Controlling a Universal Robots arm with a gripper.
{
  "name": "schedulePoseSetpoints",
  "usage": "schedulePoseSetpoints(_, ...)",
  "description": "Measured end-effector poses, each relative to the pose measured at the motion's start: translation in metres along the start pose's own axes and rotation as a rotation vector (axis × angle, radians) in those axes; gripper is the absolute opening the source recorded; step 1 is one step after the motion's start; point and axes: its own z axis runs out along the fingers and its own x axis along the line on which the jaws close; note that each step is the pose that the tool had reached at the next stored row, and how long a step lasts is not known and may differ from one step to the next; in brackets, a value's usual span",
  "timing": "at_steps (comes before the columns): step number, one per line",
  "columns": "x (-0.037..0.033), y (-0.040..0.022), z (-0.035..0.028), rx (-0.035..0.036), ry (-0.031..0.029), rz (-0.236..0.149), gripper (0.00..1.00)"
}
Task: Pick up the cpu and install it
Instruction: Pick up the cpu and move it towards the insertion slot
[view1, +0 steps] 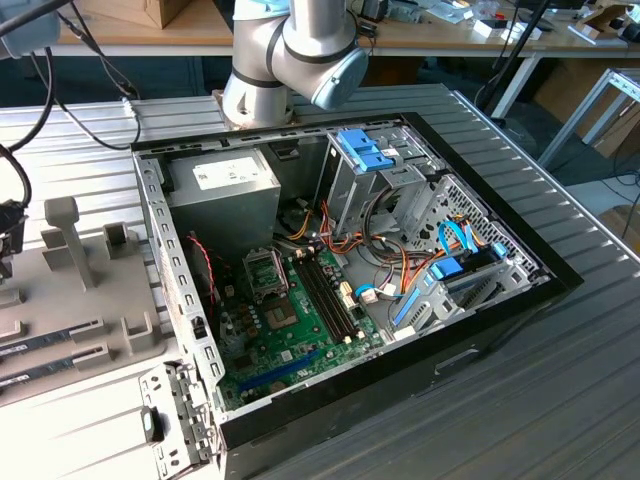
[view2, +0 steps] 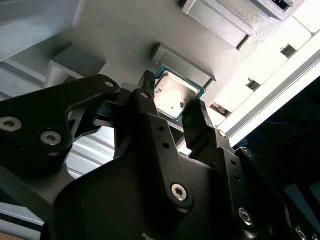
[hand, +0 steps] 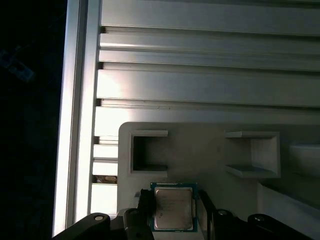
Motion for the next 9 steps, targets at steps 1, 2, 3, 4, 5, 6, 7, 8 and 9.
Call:
schedulePoseSetpoints(1, 0.0, 0.0, -0.0001, 0.0, -0.0001, 0.0, 0.47)
schedulePoseSetpoints(2, 0.0, 0.0, -0.0004, -0.0001, 0.0, 0.0, 0.47)
schedulePoseSetpoints(3, 0.0, 0.0001, -0.0006, 0.0, 0.0, 0.0, 0.47)
schedulePoseSetpoints(4, 0.0, 0.0001, -0.0013, 0.0, 0.0002, 0.0, 0.47)
schedulePoseSetpoints(5, 0.0, 0.0001, -0.0016, 0.0, 0.0001, 0.0, 0.47)
schedulePoseSetpoints(6, -0.0001, 0.0002, -0.0024, 0.0, 0.0, 0.0, 0.47)
schedulePoseSetpoints(7, -0.0001, 0.0002, -0.003, 0.0, 0.0, 0.0, 0.47)
schedulePoseSetpoints(8, -0.0001, 0.0002, -0.0035, 0.0, 0.0, 0.0, 0.47)
schedulePoseSetpoints(9, -0.0001, 0.0003, -0.0043, -0.0001, -0.0001, 0.0, 0.47)
